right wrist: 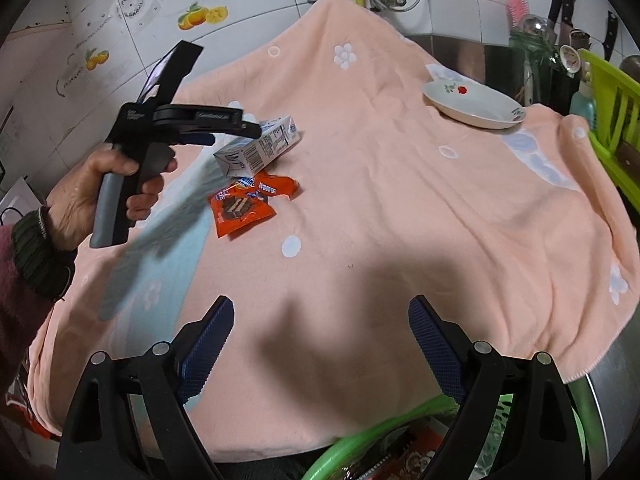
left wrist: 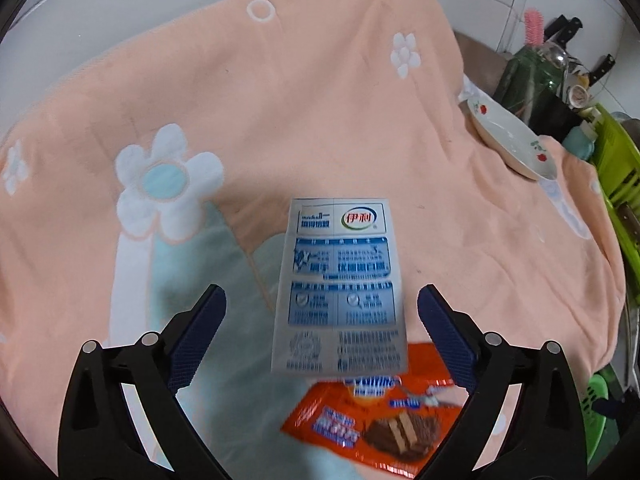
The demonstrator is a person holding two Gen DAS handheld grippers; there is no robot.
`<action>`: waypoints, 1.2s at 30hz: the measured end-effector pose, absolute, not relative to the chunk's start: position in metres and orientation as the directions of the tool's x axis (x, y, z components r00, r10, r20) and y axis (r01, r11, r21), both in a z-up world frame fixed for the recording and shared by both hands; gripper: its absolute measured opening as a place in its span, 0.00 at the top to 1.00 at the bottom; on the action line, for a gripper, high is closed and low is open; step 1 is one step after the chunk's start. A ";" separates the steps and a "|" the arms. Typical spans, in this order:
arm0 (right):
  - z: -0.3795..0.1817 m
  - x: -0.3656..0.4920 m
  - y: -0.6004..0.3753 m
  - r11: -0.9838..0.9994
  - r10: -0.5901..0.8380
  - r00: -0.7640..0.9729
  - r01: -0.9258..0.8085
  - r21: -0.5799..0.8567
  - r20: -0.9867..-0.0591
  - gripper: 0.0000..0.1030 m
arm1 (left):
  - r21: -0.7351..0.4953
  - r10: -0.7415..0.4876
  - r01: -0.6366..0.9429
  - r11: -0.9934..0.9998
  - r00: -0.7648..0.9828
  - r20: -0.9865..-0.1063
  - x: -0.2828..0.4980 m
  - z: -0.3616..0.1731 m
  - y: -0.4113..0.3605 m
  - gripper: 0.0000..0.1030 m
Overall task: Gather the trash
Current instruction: 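Grasp the white-blue Yili milk carton with the left gripper, then grasp the orange Ovaltine wafer packet with the right gripper while the left gripper holds the carton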
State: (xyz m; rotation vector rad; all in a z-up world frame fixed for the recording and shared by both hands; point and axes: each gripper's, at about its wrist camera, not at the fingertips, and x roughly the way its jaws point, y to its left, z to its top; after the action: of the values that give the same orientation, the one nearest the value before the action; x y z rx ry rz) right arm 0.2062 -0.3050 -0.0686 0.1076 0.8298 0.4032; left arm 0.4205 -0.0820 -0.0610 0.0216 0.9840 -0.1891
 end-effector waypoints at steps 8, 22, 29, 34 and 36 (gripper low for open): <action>-0.075 0.217 -0.300 0.914 0.399 0.586 -0.318 0.252 -0.705 0.16 | -0.087 -0.157 0.159 0.984 0.513 -0.844 0.438 -0.075 -0.082 0.08; -0.078 0.228 -0.289 0.910 0.403 0.572 -0.337 0.244 -0.714 0.16 | -0.121 -0.200 0.182 0.976 0.519 -0.831 0.433 -0.079 -0.083 0.35; -0.072 0.246 -0.276 0.894 0.431 0.564 -0.375 0.246 -0.705 0.16 | -0.146 -0.221 0.175 0.974 0.571 -0.791 0.411 -0.054 -0.057 0.35; -0.064 0.268 -0.255 0.869 0.466 0.545 -0.430 0.245 -0.697 0.14 | -0.169 -0.220 0.141 0.976 0.596 -0.772 0.393 -0.039 -0.024 0.36; -0.061 0.279 -0.242 0.854 0.484 0.530 -0.461 0.242 -0.697 0.13 | -0.174 -0.217 0.130 0.976 0.599 -0.770 0.385 -0.037 -0.010 0.36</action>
State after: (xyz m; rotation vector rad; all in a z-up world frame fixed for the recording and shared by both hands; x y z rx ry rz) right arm 0.2793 -0.2423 -0.0609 0.0295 0.8406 0.5636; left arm 0.3850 -0.0097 -0.0366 -0.1032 0.9063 -0.2014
